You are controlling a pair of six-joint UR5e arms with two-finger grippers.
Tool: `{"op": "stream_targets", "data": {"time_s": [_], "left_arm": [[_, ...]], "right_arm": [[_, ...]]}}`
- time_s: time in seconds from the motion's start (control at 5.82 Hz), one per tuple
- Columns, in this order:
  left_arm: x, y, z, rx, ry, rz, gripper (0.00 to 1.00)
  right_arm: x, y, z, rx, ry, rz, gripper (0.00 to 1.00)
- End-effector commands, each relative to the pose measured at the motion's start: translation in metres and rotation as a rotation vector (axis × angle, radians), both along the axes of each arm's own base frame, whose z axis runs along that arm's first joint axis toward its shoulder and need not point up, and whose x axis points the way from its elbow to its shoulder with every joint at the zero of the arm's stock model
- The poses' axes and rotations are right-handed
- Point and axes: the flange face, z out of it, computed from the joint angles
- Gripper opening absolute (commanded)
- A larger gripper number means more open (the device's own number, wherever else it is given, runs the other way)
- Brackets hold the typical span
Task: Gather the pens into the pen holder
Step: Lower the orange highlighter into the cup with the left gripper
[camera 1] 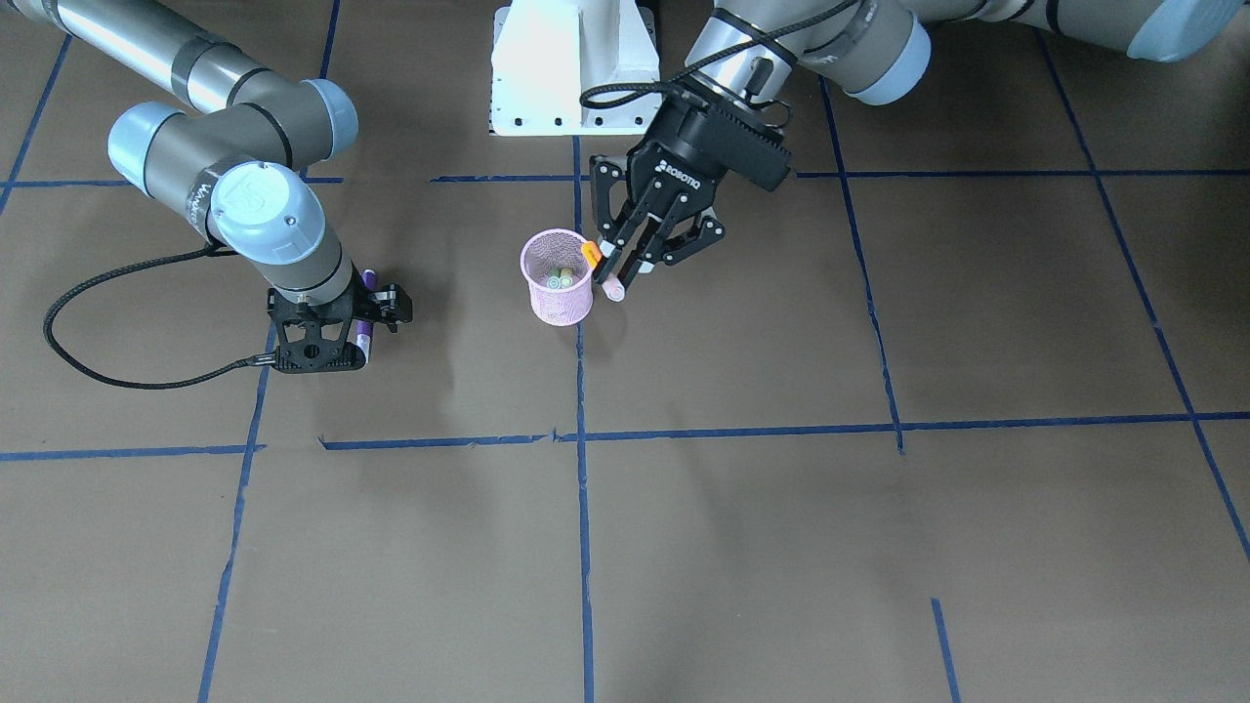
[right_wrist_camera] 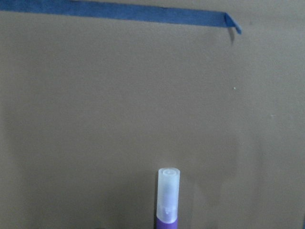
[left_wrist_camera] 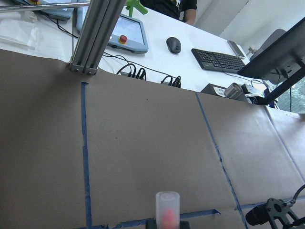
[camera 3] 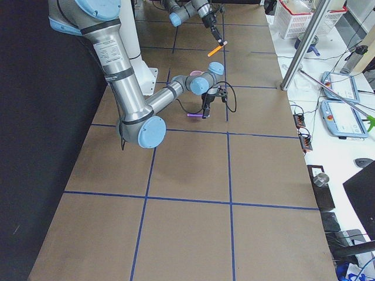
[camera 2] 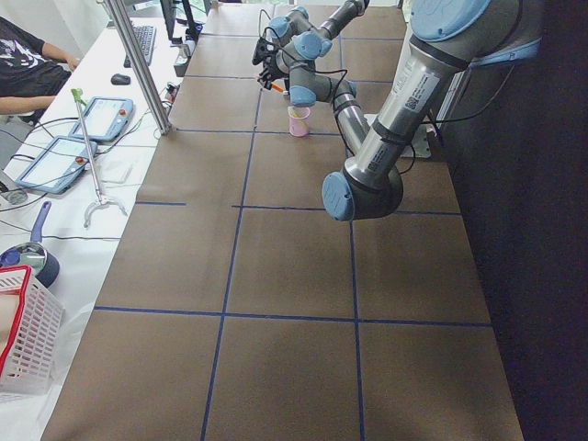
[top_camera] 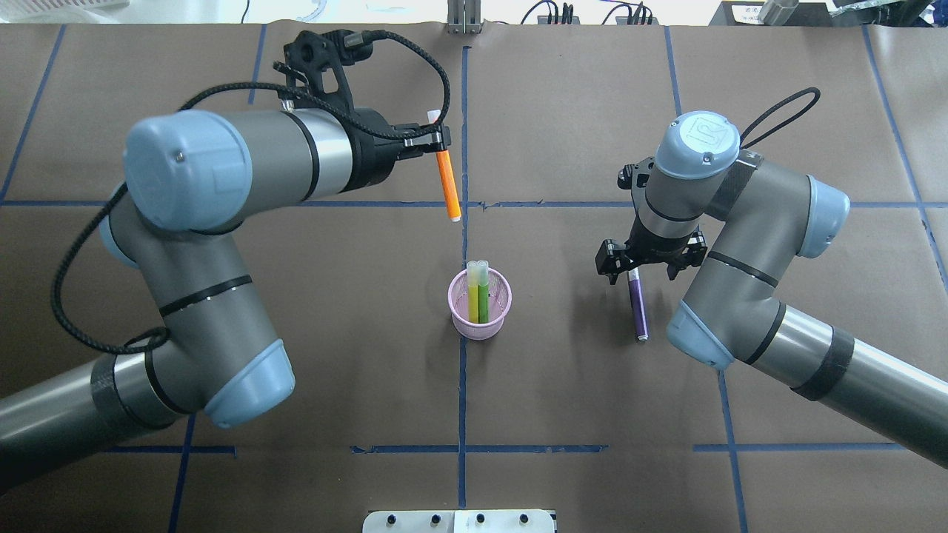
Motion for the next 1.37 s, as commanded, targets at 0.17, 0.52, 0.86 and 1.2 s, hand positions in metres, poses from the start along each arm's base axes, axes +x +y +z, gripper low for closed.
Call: {"op": "stream_targets", "data": {"time_s": [0.17,0.52,0.86,1.2], "left_arm": [[0.011,0.009,0.001,0.005,0.021,-0.023,0.00],[0.028,0.027,0.014,0.005,0.007,-0.070,0.00],[0.049,0.052,0.038,0.017,0.015,-0.114,0.00],[0.090,0.086,0.056,0.009,-0.026,-0.129,0.00]], "right_arm": [[-0.009,-0.006,0.003,0.011,-0.049,0.032,1.00],[-0.008,-0.005,-0.002,0.012,-0.053,0.037,1.00],[-0.007,-0.005,-0.004,0.012,-0.055,0.038,1.00],[-0.007,-0.005,-0.004,0.013,-0.057,0.038,1.00]]}}
